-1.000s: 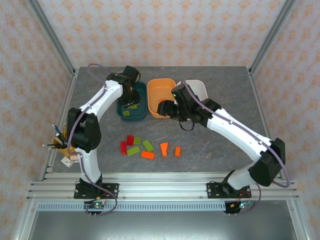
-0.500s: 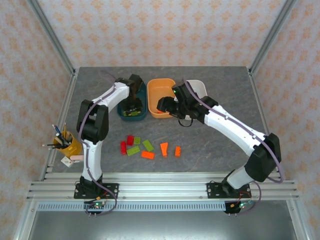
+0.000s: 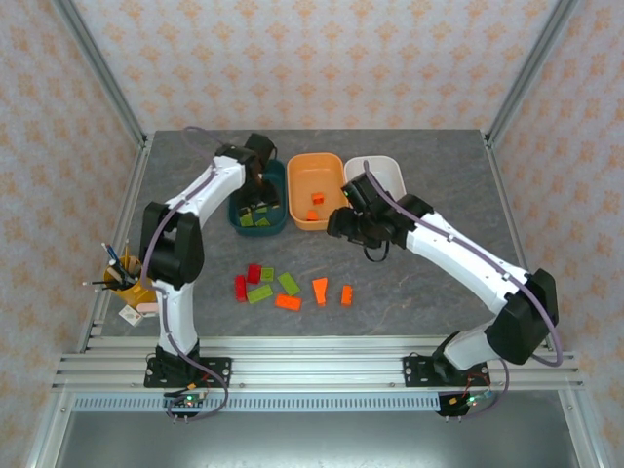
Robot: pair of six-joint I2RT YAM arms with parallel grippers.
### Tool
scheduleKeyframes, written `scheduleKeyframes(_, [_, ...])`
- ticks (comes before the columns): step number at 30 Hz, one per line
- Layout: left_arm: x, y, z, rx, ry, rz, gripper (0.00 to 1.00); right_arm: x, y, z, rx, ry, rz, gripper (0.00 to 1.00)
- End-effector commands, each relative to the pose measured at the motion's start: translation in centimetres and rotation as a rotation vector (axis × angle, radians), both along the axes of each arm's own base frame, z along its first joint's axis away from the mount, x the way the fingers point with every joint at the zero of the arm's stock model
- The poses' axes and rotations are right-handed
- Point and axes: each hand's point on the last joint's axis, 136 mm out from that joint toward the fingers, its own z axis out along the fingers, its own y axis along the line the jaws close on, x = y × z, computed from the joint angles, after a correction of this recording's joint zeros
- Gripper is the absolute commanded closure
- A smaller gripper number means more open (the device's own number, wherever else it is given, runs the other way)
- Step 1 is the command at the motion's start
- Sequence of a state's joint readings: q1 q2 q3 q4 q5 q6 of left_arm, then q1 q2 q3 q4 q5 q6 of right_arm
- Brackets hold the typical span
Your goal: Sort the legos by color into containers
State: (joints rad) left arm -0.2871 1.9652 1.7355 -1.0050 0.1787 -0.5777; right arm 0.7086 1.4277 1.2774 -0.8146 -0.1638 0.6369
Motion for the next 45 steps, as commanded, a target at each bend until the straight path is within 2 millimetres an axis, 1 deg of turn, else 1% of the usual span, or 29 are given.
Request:
scheduleKeyframes(1, [-3.0,-2.1,6.9,-0.075,-0.149,-0.066,0.31,-4.2,-3.0,-3.3,-0.185,0.126,0.037,0.36])
scheduleKeyframes(4, [-6.7,-4.8,8.7,-0.172,-0.225,-0.162,0.28,-6.5,-2.2,-6.2,-0.185,0.222,0.067,0.37])
scheduleKeyframes(6, [-9.6,-6.1,9.1,-0.233,-0.257,-0.219,0.26,-7.2,-1.7,-7.6,-0.174,0.249,0.065,0.38])
scheduleKeyframes(8, [-12.7,-6.7,9.4,-0.289,-0.282,-0.262,0.24,-7.4,-1.3,-9.0,-0.173,0.281,0.063,0.39])
scheduleKeyframes(11, [-16.6,-6.5,8.9,-0.343,-0.293,-0.277,0.20,-7.3,-0.7,-10.4,-0.168,0.305,0.063,0.42])
scheduleKeyframes(13, [-18.6,-6.0,8.1,-0.370,-0.282,-0.266,0.19,-7.4,-0.3,-11.5,-0.158,0.325,0.059,0.43])
scheduleKeyframes(14, [-19.5,-5.7,7.6,-0.380,-0.272,-0.260,0.18,-7.5,-0.1,-12.1,-0.154,0.339,0.057,0.44])
scheduleKeyframes(17, [-21.3,-4.7,6.4,-0.379,-0.246,-0.240,0.18,-7.7,0.1,-13.4,-0.159,0.360,0.058,0.45])
scheduleKeyframes(20, [-22.0,-4.1,6.0,-0.373,-0.243,-0.228,0.18,-7.9,0.2,-14.3,-0.168,0.377,0.059,0.47])
scheduleKeyframes(23, [-22.1,-4.0,5.8,-0.371,-0.243,-0.223,0.18,-8.4,-0.1,-15.3,-0.192,0.395,0.056,0.50])
scheduleKeyframes(26, [-21.9,-4.1,5.8,-0.376,-0.248,-0.218,0.18,-8.4,-0.3,-16.1,-0.201,0.398,0.047,0.56])
scheduleKeyframes(31, [-21.8,-4.2,5.6,-0.385,-0.249,-0.214,0.18,-8.0,-0.3,-16.5,-0.212,0.386,0.029,0.64])
scheduleKeyframes(33, [-21.8,-4.3,5.6,-0.384,-0.252,-0.213,0.18,-7.6,-0.2,-16.3,-0.216,0.372,0.025,0.71])
scheduleKeyframes(35, [-21.5,-4.2,5.9,-0.384,-0.265,-0.204,0.19,-7.0,-0.3,-15.4,-0.227,0.337,0.024,0.78])
scheduleKeyframes(36, [-21.3,-4.2,6.2,-0.383,-0.273,-0.199,0.19,-6.5,-0.3,-14.5,-0.233,0.311,0.029,0.79])
scheduleKeyframes(38, [-20.7,-4.2,7.2,-0.379,-0.298,-0.184,0.19,-4.9,-0.5,-11.8,-0.270,0.233,0.047,0.79])
scheduleKeyframes(40, [-19.7,-4.2,8.2,-0.372,-0.322,-0.166,0.19,-3.0,-0.4,-9.0,-0.298,0.161,0.068,0.79])
scheduleKeyframes(42, [-18.5,-4.7,9.3,-0.375,-0.334,-0.153,0.19,-0.8,-0.1,-6.9,-0.304,0.118,0.085,0.80])
scheduleKeyframes(44, [-17.1,-5.0,10.3,-0.381,-0.340,-0.139,0.19,1.7,0.4,-5.3,-0.301,0.082,0.097,0.80])
scheduleKeyframes(45, [-16.4,-5.1,10.7,-0.381,-0.344,-0.133,0.19,2.9,0.5,-4.9,-0.302,0.073,0.097,0.80])
